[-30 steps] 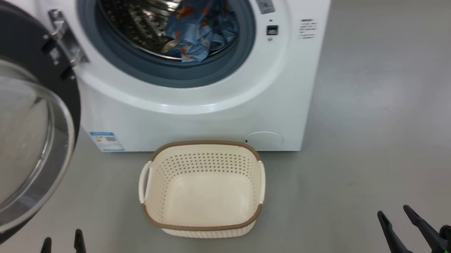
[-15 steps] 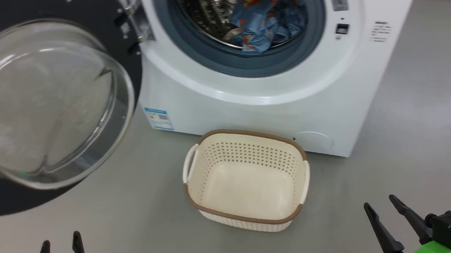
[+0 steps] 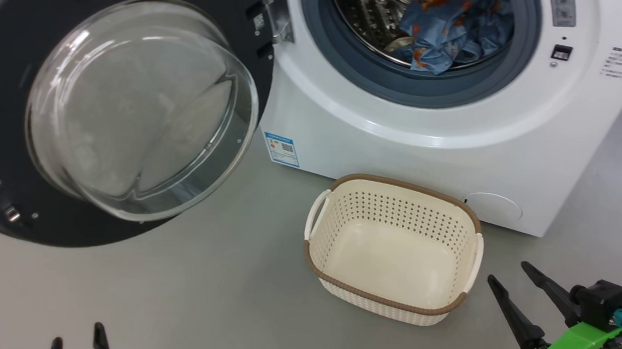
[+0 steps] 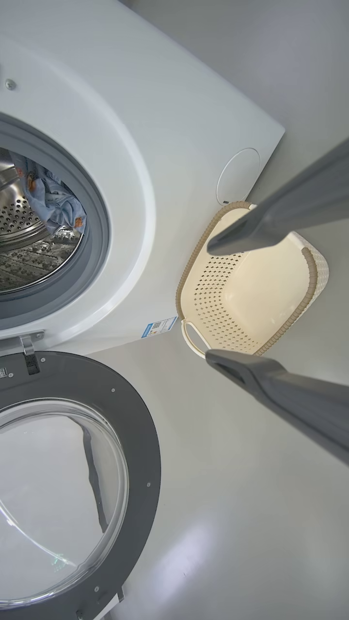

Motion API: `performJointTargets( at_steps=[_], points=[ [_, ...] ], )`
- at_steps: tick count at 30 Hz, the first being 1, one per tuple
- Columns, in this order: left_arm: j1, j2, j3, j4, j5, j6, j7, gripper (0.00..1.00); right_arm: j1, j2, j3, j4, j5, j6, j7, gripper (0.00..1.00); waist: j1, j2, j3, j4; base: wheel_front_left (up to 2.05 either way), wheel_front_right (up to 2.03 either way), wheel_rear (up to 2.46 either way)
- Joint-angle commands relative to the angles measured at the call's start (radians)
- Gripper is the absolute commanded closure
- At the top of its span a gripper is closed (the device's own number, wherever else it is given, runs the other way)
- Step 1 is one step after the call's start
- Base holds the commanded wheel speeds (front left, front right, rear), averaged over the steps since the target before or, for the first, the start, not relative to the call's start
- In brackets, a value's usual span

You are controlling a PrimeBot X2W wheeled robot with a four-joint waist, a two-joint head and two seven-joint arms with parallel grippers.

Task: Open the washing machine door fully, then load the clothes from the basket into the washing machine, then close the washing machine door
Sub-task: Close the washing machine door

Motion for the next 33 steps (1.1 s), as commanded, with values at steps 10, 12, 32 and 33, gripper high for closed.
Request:
performJointTargets(
  at_steps=[10, 12, 32, 33],
  points=[
    [0.000, 0.005, 0.086, -0.053, -0.022, -0.002, -0.006, 0.00, -0.093, -0.036, 0.091, 0.007, 0.020, 0.003, -0.012, 0.00, 0.0000, 0.0000, 0.011, 0.032, 0.00, 0.00, 0.00],
    [0.003, 0.005, 0.090, -0.057, -0.024, -0.002, -0.006, 0.00, -0.102, -0.038, 0.099, 0.012, 0.024, 0.003, -0.012, 0.00, 0.0000, 0.0000, 0.011, 0.033, 0.00, 0.00, 0.00],
    [-0.191, 0.178, 0.183, -0.184, -0.219, -0.002, -0.006, 1.00, -0.002, 0.001, 0.015, -0.017, 0.013, 0.003, -0.012, 0.00, 0.0000, 0.0000, 0.003, 0.017, 0.00, 0.00, 0.00],
    [-0.214, 0.208, 0.189, -0.182, -0.245, -0.002, -0.006, 1.00, 0.007, 0.005, 0.008, -0.022, 0.010, 0.003, -0.012, 0.00, 0.0000, 0.0000, 0.004, 0.013, 0.00, 0.00, 0.00]
  ],
)
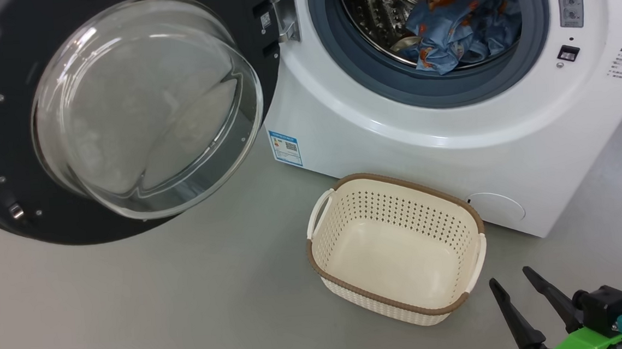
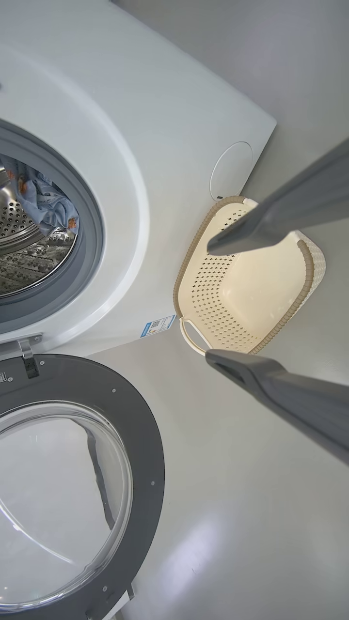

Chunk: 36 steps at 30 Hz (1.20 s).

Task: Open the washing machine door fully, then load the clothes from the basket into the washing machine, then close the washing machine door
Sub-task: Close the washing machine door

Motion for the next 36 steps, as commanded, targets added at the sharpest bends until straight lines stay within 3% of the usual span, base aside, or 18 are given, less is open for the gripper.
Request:
performJointTargets(
  at_steps=[1, 8, 15, 25, 36],
  points=[
    [-0.066, 0.072, 0.047, -0.023, -0.041, -0.002, -0.006, 1.00, 0.008, -0.008, 0.010, -0.030, -0.012, 0.003, -0.012, 0.00, -0.0001, 0.0000, 0.005, -0.011, 0.00, 0.00, 0.00],
    [-0.234, 0.266, 0.069, 0.066, -0.283, -0.002, -0.006, 1.00, 0.014, -0.006, -0.005, -0.046, -0.023, 0.003, -0.012, 0.00, -0.0001, 0.0000, 0.042, -0.058, 0.00, 0.00, 0.00],
    [-0.381, 0.428, 0.030, 0.271, -0.539, -0.002, 0.007, 1.00, -0.007, -0.011, -0.004, -0.055, -0.032, 0.003, -0.012, 0.00, -0.0001, 0.0000, 0.090, -0.105, 0.00, 0.00, 0.00],
    [-0.534, 0.561, -0.057, 0.496, -0.783, -0.002, 0.204, 1.00, -0.028, -0.025, -0.004, -0.063, -0.039, 0.003, -0.012, 0.00, -0.0001, 0.0000, 0.145, -0.136, 0.00, 0.00, 0.00],
    [-0.638, 0.655, -0.129, 0.676, -0.909, -0.002, 0.476, 1.00, -0.064, -0.045, 0.000, -0.078, -0.048, 0.003, -0.012, 0.00, -0.0001, 0.0000, 0.216, -0.156, 0.00, 0.00, 0.00]
  ],
)
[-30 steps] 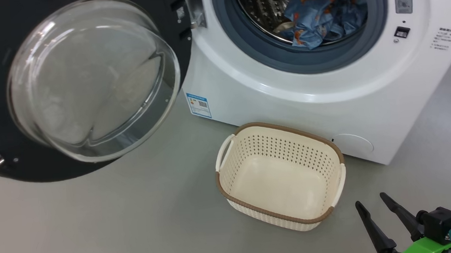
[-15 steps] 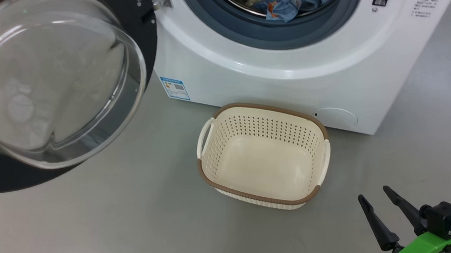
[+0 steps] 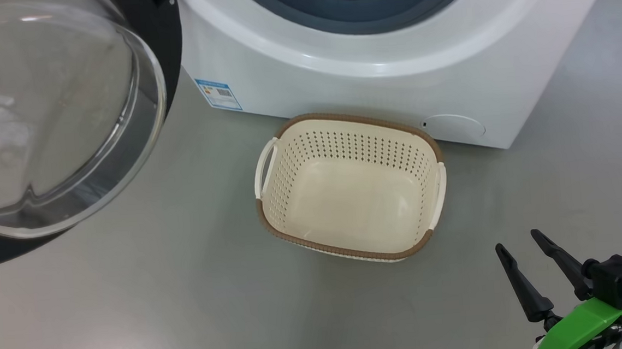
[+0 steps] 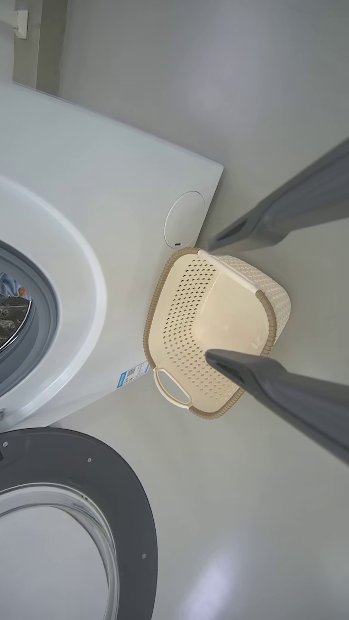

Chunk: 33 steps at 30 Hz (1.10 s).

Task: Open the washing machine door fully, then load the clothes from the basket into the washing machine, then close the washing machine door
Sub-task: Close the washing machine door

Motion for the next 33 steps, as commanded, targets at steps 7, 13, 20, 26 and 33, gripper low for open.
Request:
performJointTargets(
  at_steps=[7, 13, 20, 26, 33],
  points=[
    [-0.074, 0.097, -0.002, 0.040, -0.052, -0.002, 0.110, 1.00, -0.027, -0.019, 0.026, -0.025, -0.024, 0.003, -0.012, 0.00, 0.0000, 0.0000, 0.048, -0.014, 0.00, 0.00, 0.00],
    [-0.087, 0.090, -0.022, 0.046, -0.061, -0.002, 0.138, 1.00, -0.042, -0.022, 0.031, -0.027, -0.026, 0.003, -0.012, 0.00, 0.0000, 0.0000, 0.062, -0.018, 0.00, 0.00, 0.00],
    [-0.091, 0.084, -0.048, 0.049, -0.065, -0.002, 0.175, 1.00, -0.047, -0.023, 0.029, -0.026, -0.026, 0.003, -0.012, 0.00, 0.0000, 0.0000, 0.060, -0.020, 0.00, 0.00, 0.00],
    [-0.087, 0.079, -0.060, 0.045, -0.082, -0.002, 0.222, 1.00, -0.048, -0.018, 0.029, -0.026, -0.027, 0.003, -0.012, 0.00, 0.0000, 0.0000, 0.056, -0.019, 0.00, 0.00, 0.00],
    [-0.073, 0.077, -0.069, 0.017, -0.106, -0.002, 0.281, 1.00, -0.045, -0.013, 0.025, -0.025, -0.028, 0.003, -0.012, 0.00, 0.0000, 0.0000, 0.052, -0.015, 0.00, 0.00, 0.00]
  ],
)
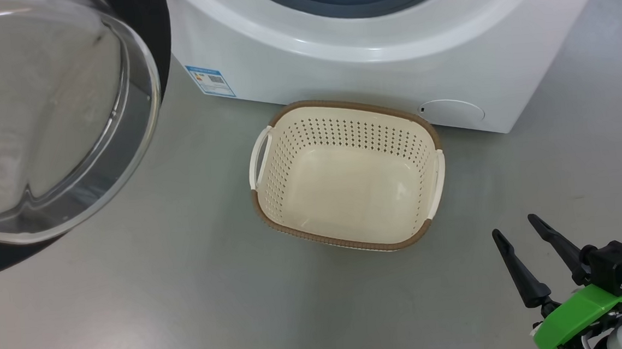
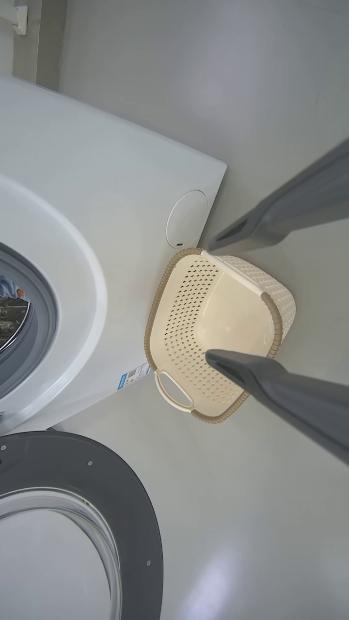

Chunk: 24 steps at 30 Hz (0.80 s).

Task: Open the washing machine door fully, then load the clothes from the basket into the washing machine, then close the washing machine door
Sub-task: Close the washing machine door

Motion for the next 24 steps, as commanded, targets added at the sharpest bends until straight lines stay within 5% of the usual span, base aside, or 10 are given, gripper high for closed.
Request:
performJointTargets(
  at_steps=[1, 24],
  points=[
    [0.004, 0.041, 0.006, -0.041, -0.010, -0.005, 0.035, 1.00, -0.003, -0.006, 0.015, -0.022, -0.010, 0.003, -0.012, 0.00, 0.0000, 0.0000, -0.001, 0.001, 0.00, 0.00, 0.00],
    [0.072, 0.038, -0.003, -0.138, -0.061, -0.005, 0.169, 1.00, 0.008, 0.004, 0.016, -0.021, -0.007, 0.003, -0.012, 0.00, 0.0000, 0.0000, -0.025, 0.019, 0.00, 0.00, 0.00]
  ],
)
